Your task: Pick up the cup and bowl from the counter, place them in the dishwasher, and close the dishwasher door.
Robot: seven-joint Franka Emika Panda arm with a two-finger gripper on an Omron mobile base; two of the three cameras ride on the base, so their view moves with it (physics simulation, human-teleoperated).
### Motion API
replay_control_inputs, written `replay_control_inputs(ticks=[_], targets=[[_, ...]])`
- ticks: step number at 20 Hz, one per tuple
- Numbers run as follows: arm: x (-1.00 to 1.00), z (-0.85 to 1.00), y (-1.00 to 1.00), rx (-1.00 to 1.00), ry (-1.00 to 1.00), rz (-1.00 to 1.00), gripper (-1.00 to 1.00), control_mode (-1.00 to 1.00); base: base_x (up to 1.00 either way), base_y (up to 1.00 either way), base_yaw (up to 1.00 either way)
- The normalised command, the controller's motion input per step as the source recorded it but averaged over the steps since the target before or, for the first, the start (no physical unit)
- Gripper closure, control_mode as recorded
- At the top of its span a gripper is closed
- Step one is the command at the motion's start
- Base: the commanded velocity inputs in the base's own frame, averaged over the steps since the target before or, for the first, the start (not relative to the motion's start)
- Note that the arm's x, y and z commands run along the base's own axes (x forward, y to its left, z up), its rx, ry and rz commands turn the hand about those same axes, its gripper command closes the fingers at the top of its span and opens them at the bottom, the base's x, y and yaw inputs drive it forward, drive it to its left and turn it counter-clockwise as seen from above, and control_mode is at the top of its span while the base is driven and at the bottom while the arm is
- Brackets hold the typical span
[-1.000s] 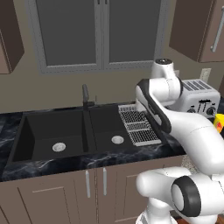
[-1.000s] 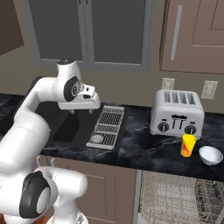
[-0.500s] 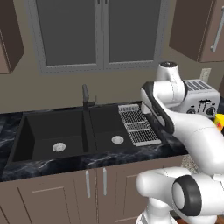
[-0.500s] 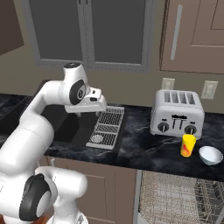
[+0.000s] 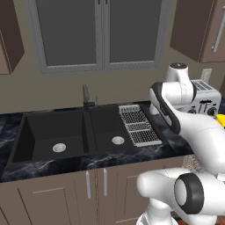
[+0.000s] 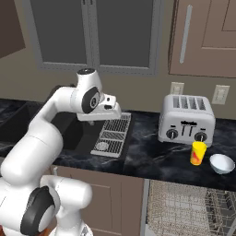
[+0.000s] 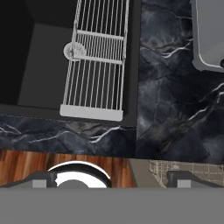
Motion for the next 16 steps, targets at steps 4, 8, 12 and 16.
replay_control_inputs(ticks=[4,8,12,16], targets=[[0.0,0.0,-0.37,0.0,0.0,0.0,-1.0,-1.0,0.0,0.0,0.0],[0.0,-0.01,-0.34,0.0,0.0,0.0,-1.0,-1.0,0.0,0.0,0.0],[0.01,-0.02,-0.37,0.0,0.0,0.0,-1.0,-1.0,0.0,0.0,0.0],[0.0,-0.02,-0.38,0.0,0.0,0.0,-1.0,-1.0,0.0,0.0,0.0]])
